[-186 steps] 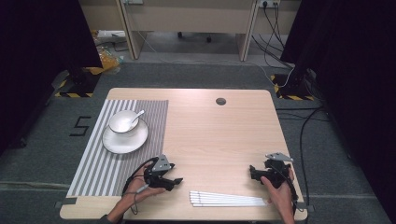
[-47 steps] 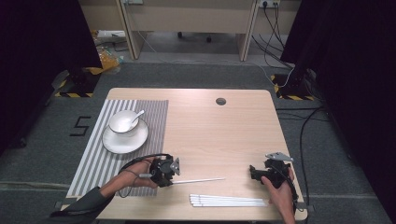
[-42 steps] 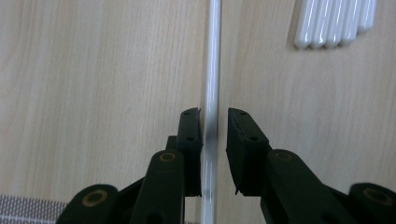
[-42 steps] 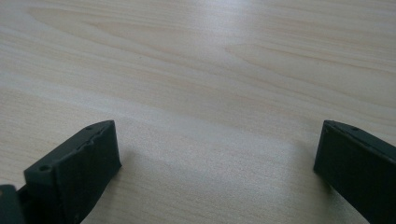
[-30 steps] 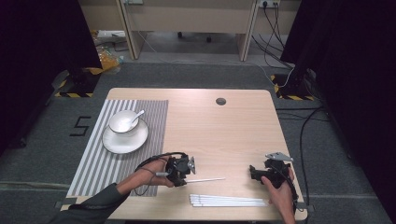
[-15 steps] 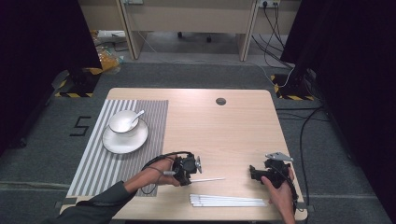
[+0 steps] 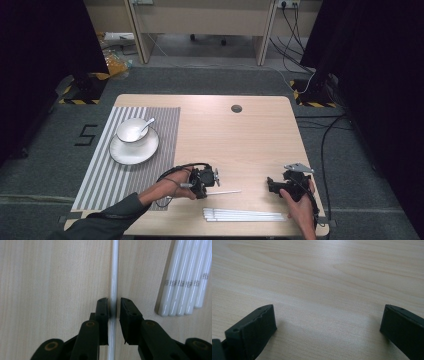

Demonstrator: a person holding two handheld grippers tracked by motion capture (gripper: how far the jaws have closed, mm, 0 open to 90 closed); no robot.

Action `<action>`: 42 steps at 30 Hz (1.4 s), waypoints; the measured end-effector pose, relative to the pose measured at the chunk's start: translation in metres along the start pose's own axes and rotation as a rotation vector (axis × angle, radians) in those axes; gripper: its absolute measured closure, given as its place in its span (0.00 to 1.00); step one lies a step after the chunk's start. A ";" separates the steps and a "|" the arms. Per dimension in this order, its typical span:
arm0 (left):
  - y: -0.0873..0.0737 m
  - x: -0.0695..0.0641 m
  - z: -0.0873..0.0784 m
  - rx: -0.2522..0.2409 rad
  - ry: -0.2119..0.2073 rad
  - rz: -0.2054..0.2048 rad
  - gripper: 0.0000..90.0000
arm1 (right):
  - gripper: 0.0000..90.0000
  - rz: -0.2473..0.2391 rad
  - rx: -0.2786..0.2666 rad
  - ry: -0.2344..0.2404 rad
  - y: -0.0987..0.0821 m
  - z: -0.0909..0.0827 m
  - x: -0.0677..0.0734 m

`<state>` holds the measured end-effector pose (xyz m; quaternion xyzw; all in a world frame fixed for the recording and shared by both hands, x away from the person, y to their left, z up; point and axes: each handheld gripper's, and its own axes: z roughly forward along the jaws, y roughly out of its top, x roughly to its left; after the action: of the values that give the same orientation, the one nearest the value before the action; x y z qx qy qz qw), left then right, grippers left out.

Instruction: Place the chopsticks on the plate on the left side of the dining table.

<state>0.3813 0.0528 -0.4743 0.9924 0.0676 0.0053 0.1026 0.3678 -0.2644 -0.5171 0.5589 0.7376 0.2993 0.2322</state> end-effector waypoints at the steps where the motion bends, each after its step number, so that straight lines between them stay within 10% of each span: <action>1: 0.000 0.000 0.000 0.000 0.000 0.000 0.85 | 0.00 0.000 0.000 0.000 0.000 0.000 0.000; 42: 0.016 -0.004 0.003 0.100 0.011 -0.016 0.94 | 0.00 -0.001 0.000 0.002 0.000 0.000 0.000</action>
<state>0.3793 0.0363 -0.4737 0.9957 0.0761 0.0065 0.0524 0.3678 -0.2642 -0.5172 0.5583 0.7380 0.2998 0.2319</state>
